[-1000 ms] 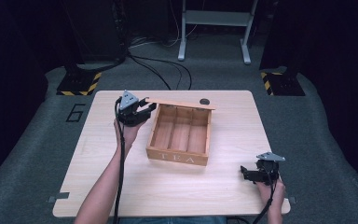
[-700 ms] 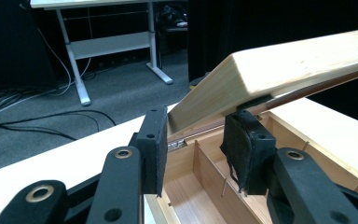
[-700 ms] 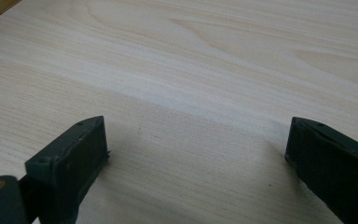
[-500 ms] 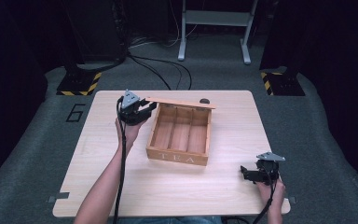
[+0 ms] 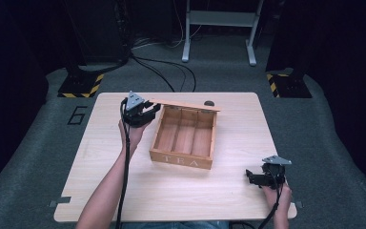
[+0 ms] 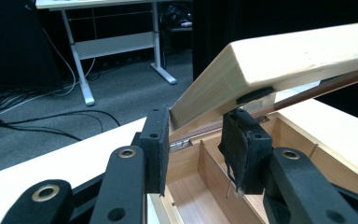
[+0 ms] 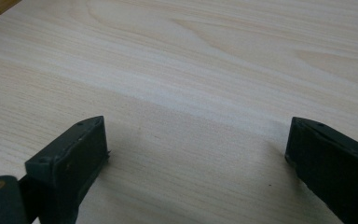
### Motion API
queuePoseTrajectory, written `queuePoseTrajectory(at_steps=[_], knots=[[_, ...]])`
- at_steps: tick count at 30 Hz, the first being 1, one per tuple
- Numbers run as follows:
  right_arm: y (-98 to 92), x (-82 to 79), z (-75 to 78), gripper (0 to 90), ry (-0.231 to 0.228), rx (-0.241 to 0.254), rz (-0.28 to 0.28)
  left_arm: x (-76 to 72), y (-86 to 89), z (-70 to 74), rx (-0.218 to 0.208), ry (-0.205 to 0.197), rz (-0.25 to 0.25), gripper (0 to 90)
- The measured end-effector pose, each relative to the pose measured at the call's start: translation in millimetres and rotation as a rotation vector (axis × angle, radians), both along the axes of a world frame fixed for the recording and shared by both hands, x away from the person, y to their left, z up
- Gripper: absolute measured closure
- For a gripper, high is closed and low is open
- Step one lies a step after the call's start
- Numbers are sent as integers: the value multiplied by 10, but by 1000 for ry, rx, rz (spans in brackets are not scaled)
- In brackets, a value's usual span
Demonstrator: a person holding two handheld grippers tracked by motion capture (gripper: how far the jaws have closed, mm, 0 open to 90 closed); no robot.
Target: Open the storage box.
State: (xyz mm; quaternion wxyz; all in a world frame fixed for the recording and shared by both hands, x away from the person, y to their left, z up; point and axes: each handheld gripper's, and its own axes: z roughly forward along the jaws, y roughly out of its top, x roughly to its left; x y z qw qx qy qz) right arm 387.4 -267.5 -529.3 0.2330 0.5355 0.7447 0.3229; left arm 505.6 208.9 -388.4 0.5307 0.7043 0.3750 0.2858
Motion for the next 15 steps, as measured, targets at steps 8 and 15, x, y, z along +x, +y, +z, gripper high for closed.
queuePoseTrajectory(at_steps=[8, 15], knots=[[3, -3, 1, 51, 2, 2, -3, -2, -4, -26, -9, 3, -1, 622], [5, -3, 0, 51, 2, 4, -5, -7, -2, -25, -6, 6, -1, 622]])
